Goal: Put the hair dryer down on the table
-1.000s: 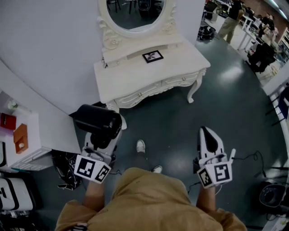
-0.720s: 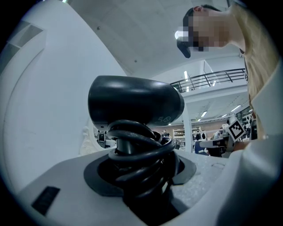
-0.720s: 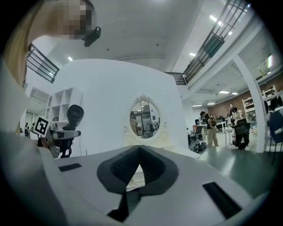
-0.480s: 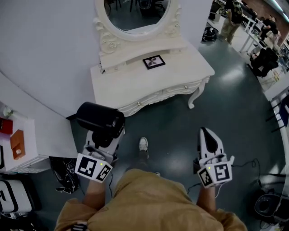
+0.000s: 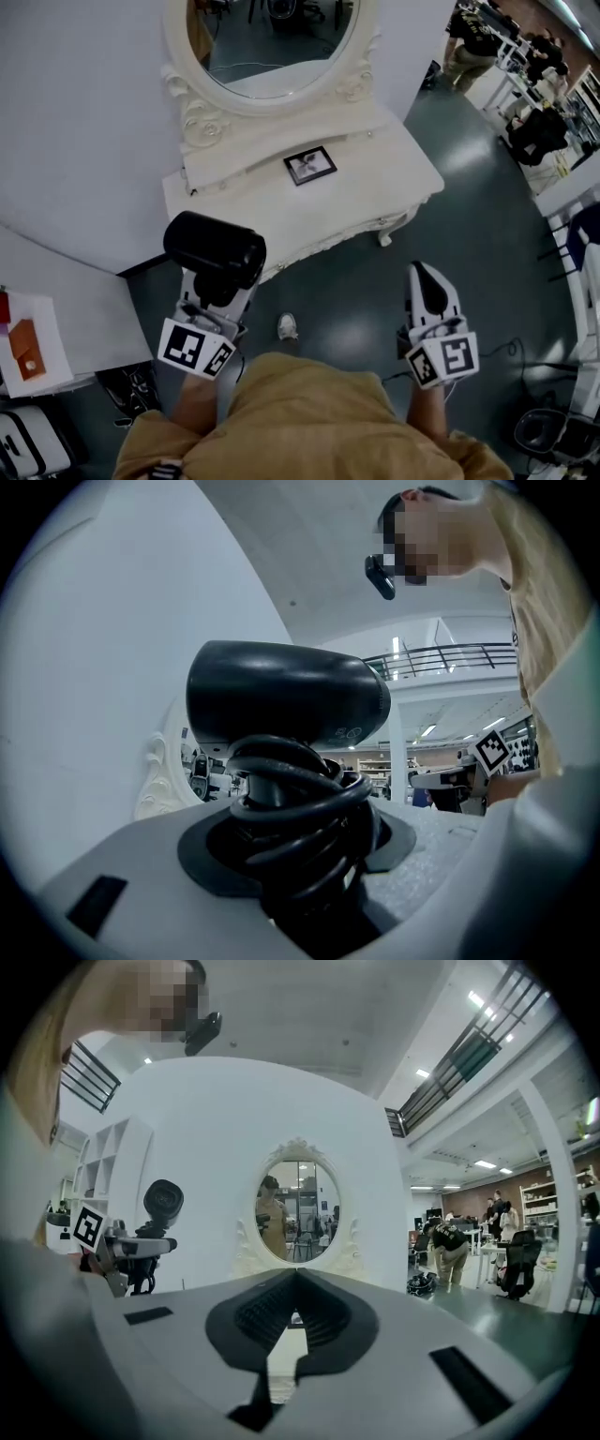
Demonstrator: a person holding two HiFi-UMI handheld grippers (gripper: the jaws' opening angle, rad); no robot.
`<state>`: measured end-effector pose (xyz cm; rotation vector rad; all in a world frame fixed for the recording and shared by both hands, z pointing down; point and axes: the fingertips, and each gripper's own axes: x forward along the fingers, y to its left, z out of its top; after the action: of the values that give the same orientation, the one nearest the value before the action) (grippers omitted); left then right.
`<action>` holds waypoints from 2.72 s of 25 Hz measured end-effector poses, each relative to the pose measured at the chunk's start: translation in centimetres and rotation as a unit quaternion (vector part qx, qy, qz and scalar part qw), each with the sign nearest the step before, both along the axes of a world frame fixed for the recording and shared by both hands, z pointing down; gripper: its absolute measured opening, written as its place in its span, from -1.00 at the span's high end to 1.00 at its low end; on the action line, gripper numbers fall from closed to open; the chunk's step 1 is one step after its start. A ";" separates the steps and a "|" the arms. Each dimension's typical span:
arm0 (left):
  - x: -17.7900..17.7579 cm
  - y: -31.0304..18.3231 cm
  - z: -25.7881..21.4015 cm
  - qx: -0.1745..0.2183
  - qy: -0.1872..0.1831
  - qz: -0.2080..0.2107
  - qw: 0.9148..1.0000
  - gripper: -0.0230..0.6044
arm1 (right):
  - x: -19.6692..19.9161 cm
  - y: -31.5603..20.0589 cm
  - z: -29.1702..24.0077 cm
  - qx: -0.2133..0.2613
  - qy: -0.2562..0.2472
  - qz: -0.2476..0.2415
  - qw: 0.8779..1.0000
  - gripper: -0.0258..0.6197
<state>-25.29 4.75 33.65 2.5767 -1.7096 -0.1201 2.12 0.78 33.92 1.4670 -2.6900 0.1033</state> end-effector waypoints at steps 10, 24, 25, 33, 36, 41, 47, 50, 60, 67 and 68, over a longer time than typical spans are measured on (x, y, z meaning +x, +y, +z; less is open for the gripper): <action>-0.1 -11.5 2.3 -0.036 0.006 0.045 0.998 0.17 | 2.6 -9.0 1.2 -0.032 0.006 0.074 0.997 0.91; 8.5 -21.9 6.6 -0.116 -0.004 0.031 0.993 0.17 | 7.8 -21.2 1.1 -0.023 -0.054 0.009 0.998 0.91; 9.1 -22.6 7.2 -0.124 -0.007 0.030 0.992 0.17 | 8.4 -21.8 1.2 -0.025 -0.061 0.007 0.998 0.91; 13.5 -26.3 13.1 -0.200 -0.044 0.042 0.978 0.17 | 10.9 -26.1 1.8 -0.025 -0.063 0.000 0.998 0.91; 14.6 -27.3 15.7 -0.227 -0.062 0.050 0.971 0.17 | 11.3 -26.8 2.4 -0.031 -0.062 -0.002 0.998 0.91; 15.8 -28.9 20.9 -0.274 -0.088 0.067 0.955 0.17 | 11.1 -27.2 3.2 -0.035 -0.062 -0.004 0.997 0.91; 17.1 -30.4 26.7 -0.334 -0.104 0.089 0.932 0.17 | 11.2 -27.0 3.4 -0.033 -0.056 0.000 0.998 0.91; 17.8 -31.4 29.1 -0.355 -0.126 0.098 0.921 0.17 | 11.6 -26.8 3.8 -0.040 -0.052 0.007 0.998 0.91; 19.6 -33.7 33.4 -0.389 -0.164 0.114 0.899 0.16 | 13.2 -25.9 4.1 -0.043 -0.042 0.038 0.997 0.91; 20.3 -36.8 33.0 -0.366 -0.206 0.108 0.901 0.16 | 15.0 -24.9 3.8 -0.040 -0.041 0.064 0.996 0.91; 20.4 -37.0 33.2 -0.368 -0.208 0.108 0.900 0.16 | 15.2 -24.8 3.9 -0.041 -0.040 0.067 0.996 0.91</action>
<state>-4.92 -32.22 66.86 2.2391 -1.1807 0.9519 17.32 -24.07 37.77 1.6512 -2.6110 0.2815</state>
